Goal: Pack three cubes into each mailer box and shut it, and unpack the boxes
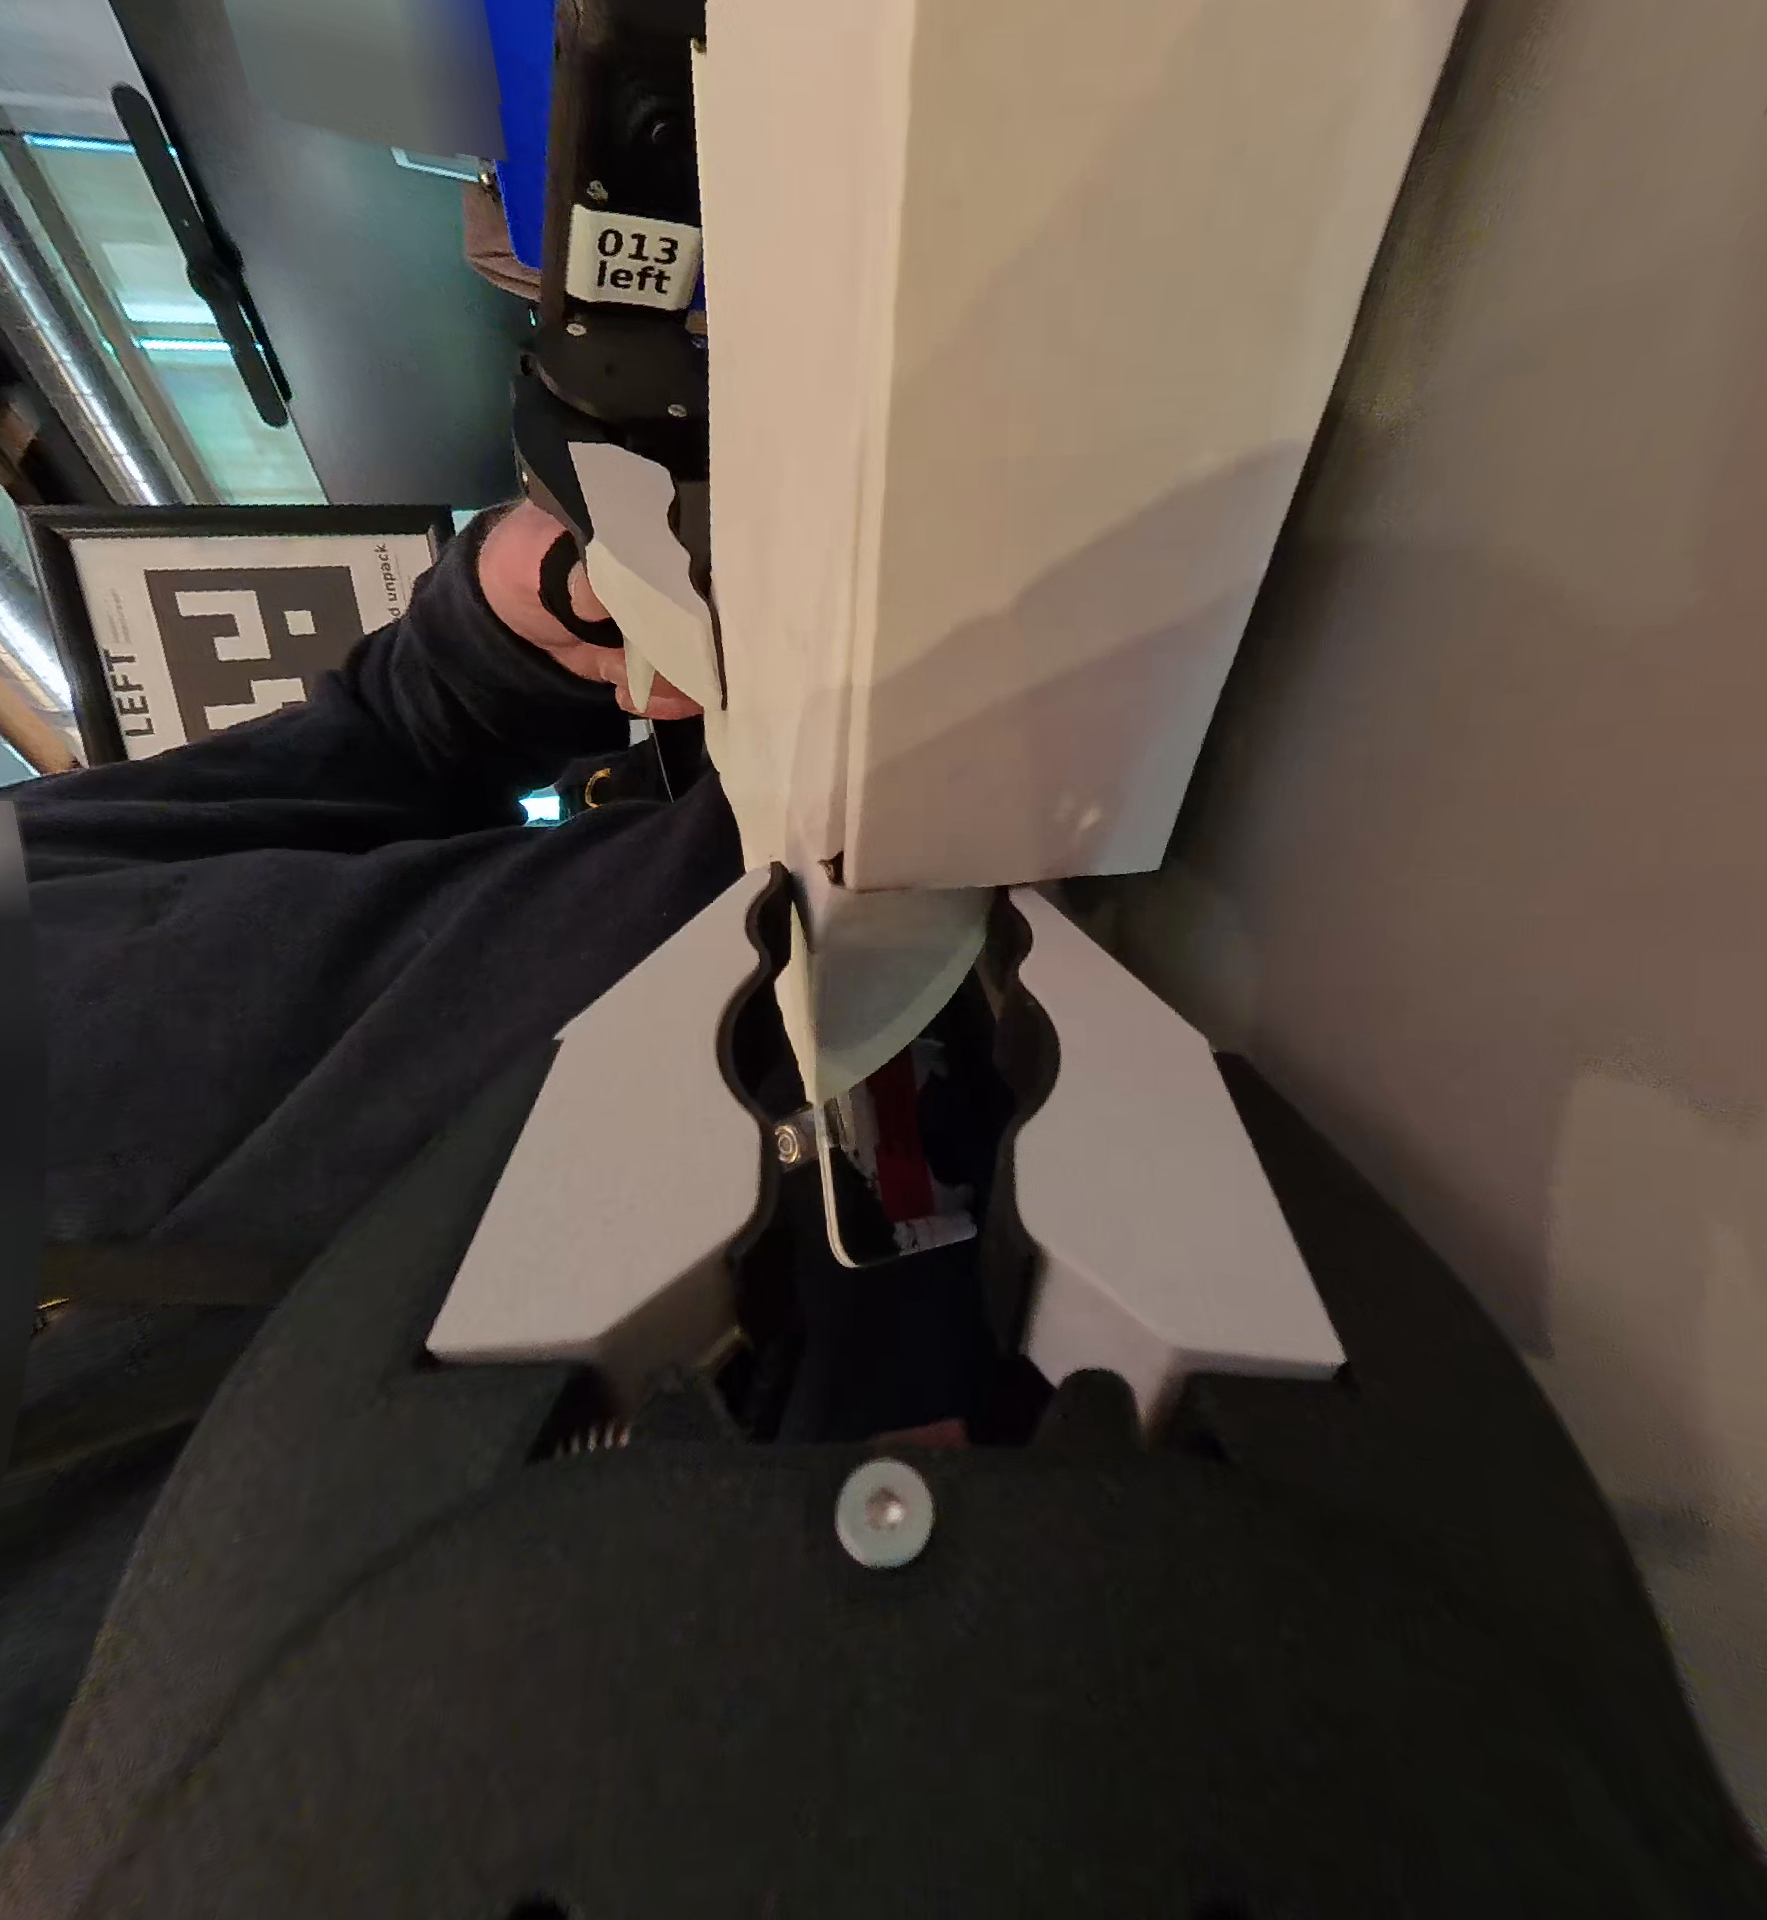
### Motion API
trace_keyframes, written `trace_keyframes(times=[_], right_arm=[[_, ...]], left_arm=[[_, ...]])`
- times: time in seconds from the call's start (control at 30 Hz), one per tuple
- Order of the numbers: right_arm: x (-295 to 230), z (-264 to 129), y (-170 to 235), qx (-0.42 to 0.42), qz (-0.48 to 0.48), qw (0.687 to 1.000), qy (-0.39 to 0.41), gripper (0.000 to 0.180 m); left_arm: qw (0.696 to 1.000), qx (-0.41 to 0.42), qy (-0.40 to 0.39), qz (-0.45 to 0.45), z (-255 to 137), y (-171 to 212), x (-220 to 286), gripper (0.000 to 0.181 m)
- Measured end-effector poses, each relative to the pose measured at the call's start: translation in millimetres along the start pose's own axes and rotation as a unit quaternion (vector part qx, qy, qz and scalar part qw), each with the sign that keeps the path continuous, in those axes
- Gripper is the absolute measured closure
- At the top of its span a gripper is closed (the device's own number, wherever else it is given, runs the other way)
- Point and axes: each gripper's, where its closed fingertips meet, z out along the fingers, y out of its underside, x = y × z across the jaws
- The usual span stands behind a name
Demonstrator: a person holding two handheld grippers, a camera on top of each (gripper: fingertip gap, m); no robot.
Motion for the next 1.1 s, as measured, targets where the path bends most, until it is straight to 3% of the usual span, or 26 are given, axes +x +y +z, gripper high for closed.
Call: trace_keyframes(times=[0.1,0.37,0.6,0.9,1.1], right_arm=[[4.4,0.9,1.3,0.011,0.004,1.0,0.002,0.142],[14.0,-4.7,-1.8,0.026,-0.091,0.989,0.111,0.134],[11.9,-2.0,8.3,0.012,-0.114,0.987,0.115,0.129],[9.3,-3.6,15.5,0.002,-0.124,0.985,0.123,0.122],[14.5,0.3,21.8,-0.016,-0.166,0.971,0.169,0.13]], left_arm=[[1.0,0.004,0.008,-0.001,0.2,-1.7,0.8,0.143],[0.989,0.019,-0.1,0.109,-5.3,-7.2,-9.5,0.136],[0.978,0.047,-0.131,0.158,-10.2,-7.3,-10.3,0.133],[0.974,0.052,-0.146,0.167,-11.4,-7.7,-11.8,0.132],[0.972,0.043,-0.156,0.171,-9.3,-8.1,-12.0,0.132]])
